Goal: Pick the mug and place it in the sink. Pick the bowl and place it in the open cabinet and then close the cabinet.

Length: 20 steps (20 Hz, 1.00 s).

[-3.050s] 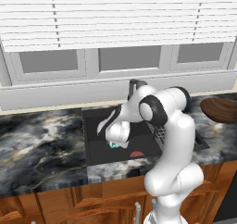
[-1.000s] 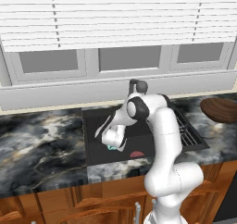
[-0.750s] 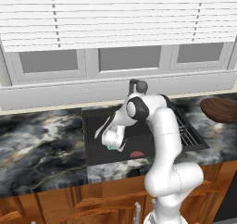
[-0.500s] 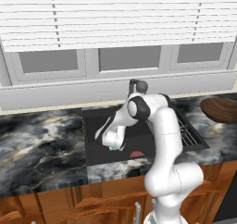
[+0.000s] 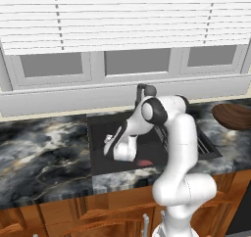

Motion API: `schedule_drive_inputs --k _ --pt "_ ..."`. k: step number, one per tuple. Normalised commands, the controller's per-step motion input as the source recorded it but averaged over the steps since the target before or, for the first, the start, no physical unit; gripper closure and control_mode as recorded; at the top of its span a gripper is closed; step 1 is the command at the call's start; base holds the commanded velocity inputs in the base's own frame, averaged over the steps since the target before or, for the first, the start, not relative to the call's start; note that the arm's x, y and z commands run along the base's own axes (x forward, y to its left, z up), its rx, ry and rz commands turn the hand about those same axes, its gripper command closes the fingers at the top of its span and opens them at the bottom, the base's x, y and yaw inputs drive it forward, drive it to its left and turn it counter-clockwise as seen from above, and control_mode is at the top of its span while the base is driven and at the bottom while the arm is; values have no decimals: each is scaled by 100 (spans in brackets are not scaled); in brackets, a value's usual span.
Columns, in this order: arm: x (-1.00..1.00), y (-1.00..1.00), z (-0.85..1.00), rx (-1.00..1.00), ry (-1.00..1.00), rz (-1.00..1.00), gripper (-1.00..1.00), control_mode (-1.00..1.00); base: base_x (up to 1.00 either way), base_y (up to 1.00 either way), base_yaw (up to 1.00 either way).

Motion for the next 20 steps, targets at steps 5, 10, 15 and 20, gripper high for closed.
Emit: schedule_drive_inputs --k 5,10,15,20 --pt "-50 -12 40 -1 -7 6 -100 -100 0 0 0" --pt "-5 -3 69 0 0 4 -100 -100 0 0 0" --pt "0 0 100 0 4 0 -100 -100 0 0 0" --pt "-22 0 100 0 10 -1 -100 -100 0 0 0"
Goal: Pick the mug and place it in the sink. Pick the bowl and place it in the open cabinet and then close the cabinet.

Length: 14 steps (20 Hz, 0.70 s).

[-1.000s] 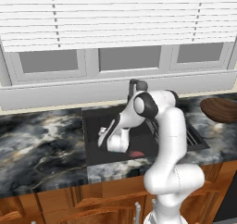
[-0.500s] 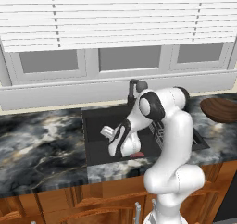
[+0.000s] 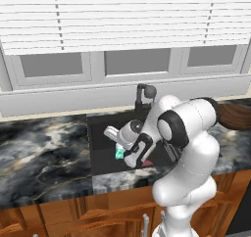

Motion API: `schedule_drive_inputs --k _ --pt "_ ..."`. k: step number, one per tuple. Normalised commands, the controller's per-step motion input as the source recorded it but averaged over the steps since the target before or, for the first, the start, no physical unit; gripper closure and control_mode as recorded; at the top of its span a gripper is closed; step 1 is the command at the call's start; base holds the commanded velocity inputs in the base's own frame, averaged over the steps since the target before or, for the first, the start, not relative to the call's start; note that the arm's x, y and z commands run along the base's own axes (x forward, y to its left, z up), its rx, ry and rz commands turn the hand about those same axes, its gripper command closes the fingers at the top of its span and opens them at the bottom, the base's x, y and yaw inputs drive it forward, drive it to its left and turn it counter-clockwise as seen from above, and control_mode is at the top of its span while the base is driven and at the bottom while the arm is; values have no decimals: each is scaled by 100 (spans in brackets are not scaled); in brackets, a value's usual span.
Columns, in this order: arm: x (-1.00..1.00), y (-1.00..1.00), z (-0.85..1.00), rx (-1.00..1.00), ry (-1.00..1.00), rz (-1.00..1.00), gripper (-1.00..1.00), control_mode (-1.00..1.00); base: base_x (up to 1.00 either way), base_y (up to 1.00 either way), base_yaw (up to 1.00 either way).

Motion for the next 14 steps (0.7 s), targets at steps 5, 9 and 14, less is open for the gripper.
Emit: schedule_drive_inputs --k 5,9,14 --pt "-47 -11 88 3 13 -7 -100 -100 0 0 0" --pt "-5 -31 97 1 13 -2 -100 -100 0 0 0" --pt "2 -2 100 0 23 0 -100 -100 0 0 0"
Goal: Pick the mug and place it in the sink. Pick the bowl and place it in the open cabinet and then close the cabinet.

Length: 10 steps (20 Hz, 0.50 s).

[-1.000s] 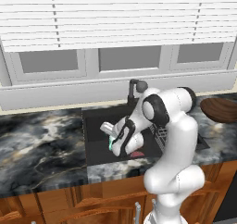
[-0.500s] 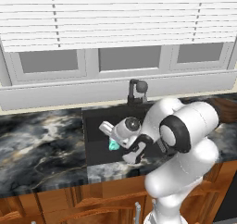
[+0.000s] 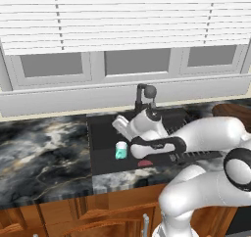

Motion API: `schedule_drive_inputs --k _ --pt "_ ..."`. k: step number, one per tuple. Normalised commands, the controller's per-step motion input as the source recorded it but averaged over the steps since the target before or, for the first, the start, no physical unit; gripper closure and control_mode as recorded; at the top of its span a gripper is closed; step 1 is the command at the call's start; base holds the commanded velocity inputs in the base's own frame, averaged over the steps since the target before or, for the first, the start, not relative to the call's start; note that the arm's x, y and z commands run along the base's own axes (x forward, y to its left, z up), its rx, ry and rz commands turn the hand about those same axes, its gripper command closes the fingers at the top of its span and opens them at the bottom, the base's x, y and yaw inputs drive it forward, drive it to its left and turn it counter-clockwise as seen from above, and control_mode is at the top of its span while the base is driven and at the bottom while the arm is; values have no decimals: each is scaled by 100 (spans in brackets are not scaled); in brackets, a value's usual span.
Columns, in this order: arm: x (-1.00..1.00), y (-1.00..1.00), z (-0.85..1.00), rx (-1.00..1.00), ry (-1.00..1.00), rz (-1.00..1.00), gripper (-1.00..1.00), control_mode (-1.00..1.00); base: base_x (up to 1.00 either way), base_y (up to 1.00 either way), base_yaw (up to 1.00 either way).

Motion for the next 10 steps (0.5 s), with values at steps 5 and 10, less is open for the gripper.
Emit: schedule_drive_inputs --k 5,10 --pt "0 0 97 -3 9 0 -100 -100 0 0 0" --pt "-17 0 69 -9 0 2 -100 -100 0 0 0"
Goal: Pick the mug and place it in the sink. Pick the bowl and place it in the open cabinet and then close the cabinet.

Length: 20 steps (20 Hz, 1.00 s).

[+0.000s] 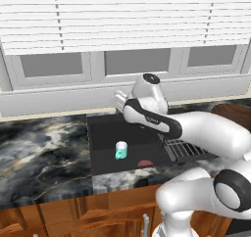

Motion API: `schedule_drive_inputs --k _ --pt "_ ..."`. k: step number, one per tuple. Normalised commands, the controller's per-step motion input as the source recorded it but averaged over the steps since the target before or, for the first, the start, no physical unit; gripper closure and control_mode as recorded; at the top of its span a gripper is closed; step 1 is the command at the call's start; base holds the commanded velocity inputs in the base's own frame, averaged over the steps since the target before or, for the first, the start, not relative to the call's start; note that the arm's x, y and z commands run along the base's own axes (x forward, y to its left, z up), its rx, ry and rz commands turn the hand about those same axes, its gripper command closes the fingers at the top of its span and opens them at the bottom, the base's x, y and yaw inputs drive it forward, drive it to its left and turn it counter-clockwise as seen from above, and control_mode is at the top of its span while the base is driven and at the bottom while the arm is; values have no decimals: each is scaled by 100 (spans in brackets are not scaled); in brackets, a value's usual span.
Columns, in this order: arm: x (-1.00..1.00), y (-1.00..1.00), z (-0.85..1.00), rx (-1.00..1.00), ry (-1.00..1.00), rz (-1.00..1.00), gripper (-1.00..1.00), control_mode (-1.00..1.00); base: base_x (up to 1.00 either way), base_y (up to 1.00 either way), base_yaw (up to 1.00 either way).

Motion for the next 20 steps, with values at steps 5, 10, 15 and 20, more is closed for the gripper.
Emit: schedule_drive_inputs --k 5,10,15,20 --pt "-61 -7 42 -10 1 6 -100 -100 0 0 0" --pt "-57 -21 45 -6 1 13 -100 -100 0 0 0" --pt "-58 -37 20 -3 0 6 -100 -100 0 0 0" --pt "-48 -43 1 0 0 0 -100 -100 0 0 0"
